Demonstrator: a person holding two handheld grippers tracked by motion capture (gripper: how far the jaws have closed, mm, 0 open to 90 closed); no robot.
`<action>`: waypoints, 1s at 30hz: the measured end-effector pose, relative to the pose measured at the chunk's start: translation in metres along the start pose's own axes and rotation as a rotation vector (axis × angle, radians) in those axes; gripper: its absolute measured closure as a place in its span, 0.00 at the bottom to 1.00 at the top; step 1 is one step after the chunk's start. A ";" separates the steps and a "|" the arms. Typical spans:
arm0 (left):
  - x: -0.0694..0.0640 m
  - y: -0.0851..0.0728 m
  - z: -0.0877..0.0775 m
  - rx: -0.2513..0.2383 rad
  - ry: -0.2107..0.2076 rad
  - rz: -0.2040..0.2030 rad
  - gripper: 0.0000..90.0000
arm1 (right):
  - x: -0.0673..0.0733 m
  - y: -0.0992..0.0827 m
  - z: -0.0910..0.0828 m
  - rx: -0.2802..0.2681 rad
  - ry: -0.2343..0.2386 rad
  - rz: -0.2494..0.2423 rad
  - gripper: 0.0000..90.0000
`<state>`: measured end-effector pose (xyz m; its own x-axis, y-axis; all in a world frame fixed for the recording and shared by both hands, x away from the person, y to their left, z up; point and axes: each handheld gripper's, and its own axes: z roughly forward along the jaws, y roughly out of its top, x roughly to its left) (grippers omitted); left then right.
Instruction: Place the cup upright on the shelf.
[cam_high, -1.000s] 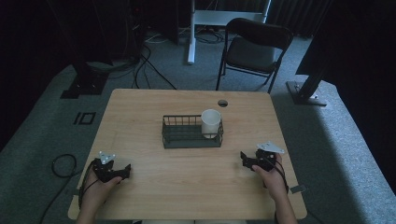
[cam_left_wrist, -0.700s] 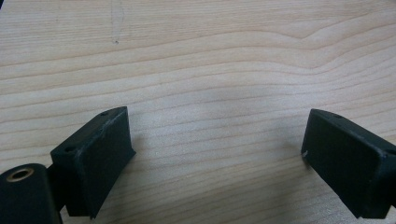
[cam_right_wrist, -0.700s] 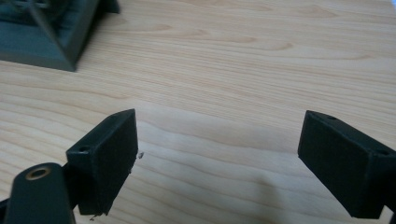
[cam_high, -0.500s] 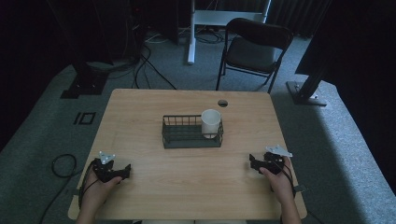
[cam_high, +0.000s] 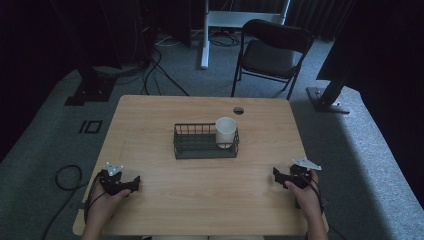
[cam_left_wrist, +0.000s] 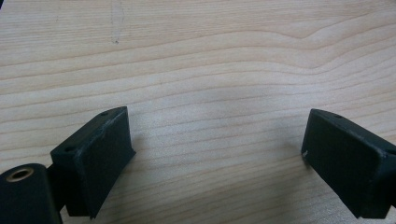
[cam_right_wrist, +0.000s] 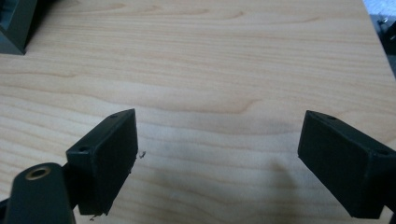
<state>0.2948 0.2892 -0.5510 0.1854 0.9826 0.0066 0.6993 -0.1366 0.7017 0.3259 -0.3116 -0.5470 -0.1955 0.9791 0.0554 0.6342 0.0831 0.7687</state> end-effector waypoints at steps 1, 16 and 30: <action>0.000 0.000 0.000 0.000 0.000 0.000 0.10 | -0.001 -0.001 0.000 0.005 -0.001 -0.001 0.13; 0.000 0.000 0.000 0.000 0.000 0.000 0.10 | -0.005 -0.012 -0.003 0.067 0.021 -0.081 0.13; 0.000 0.000 0.000 0.000 0.000 0.000 0.10 | -0.004 -0.014 -0.006 0.070 0.037 -0.098 0.13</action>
<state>0.2948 0.2892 -0.5511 0.1854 0.9826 0.0067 0.6990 -0.1367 0.7020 0.3139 -0.3181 -0.5545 -0.2852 0.9584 0.0068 0.6613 0.1917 0.7252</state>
